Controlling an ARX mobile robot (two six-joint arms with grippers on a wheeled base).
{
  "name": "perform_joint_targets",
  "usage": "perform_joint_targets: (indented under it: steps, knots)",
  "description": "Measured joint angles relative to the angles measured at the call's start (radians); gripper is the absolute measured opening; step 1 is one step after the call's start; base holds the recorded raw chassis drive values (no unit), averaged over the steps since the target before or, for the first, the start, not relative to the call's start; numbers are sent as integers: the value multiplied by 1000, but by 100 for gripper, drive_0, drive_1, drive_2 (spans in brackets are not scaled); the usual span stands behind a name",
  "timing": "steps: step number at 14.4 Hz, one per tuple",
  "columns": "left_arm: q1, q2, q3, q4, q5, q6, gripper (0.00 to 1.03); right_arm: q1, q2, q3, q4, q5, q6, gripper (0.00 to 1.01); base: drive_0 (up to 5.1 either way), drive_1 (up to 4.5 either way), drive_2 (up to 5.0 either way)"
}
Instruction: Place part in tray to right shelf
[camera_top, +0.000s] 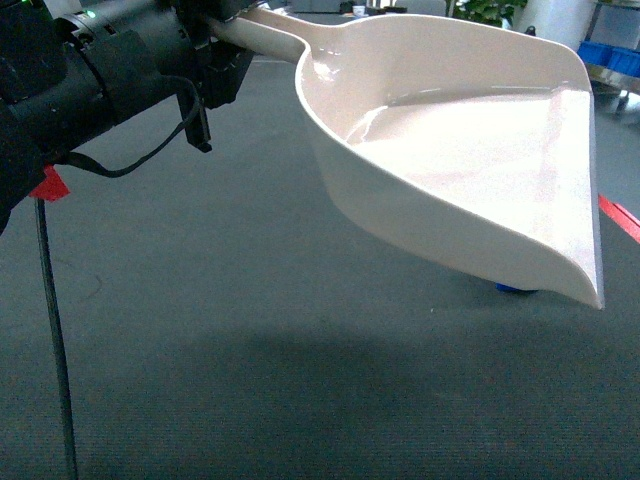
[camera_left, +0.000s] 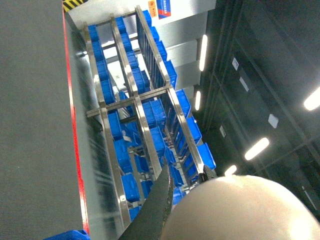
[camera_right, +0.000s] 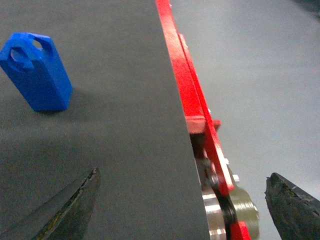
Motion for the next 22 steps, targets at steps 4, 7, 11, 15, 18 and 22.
perform_joint_targets:
  steps: [4,7,11,15,18,22]
  knots:
    - [-1,0,0,2,2,0,13,129,400,273,18,-160,4,98,0,0,0]
    - [-1,0,0,2,2,0,13,230,527,452,-16,-131,11,98,0,0,0]
    - [-1,0,0,2,2,0,13,305,704,634,-56,-60,29,98,0,0,0]
    - [2,0,0,2,-2,6,13,333,818,739,-44,-6,65,80,0,0,0]
    - [-2,0,0,2,-1,6,13,321,814,724,-42,-1,122,48,0,0,0]
    - [0,0,0,2,-1,6,13,246,440,513,-164,57,129,47,0,0,0]
